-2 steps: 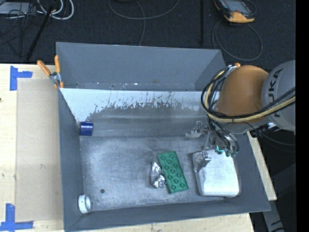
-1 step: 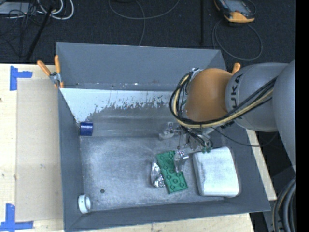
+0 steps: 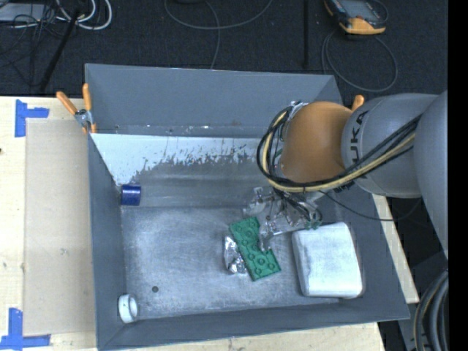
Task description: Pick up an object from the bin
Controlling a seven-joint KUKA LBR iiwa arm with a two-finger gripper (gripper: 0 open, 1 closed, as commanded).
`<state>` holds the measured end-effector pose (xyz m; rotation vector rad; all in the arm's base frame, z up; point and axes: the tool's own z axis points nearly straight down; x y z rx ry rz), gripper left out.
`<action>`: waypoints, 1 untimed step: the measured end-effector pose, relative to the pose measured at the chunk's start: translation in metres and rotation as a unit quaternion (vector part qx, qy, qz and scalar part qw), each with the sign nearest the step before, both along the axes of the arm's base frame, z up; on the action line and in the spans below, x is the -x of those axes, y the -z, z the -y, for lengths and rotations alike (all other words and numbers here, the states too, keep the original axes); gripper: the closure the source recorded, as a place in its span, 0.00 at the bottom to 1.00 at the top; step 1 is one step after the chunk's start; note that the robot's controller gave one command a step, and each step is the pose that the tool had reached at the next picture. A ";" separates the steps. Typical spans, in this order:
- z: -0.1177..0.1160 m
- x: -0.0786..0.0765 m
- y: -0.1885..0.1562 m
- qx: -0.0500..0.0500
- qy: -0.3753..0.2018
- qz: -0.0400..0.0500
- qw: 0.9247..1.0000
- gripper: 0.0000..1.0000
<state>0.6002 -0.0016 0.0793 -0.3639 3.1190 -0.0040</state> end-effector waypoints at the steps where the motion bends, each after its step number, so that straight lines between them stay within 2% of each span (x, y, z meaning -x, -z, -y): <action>1: 0.006 0.005 -0.144 -0.001 -0.002 0.004 1.000 1.00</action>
Offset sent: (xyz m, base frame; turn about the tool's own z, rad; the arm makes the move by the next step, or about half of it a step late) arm -0.0069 -0.0062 0.1395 -0.0079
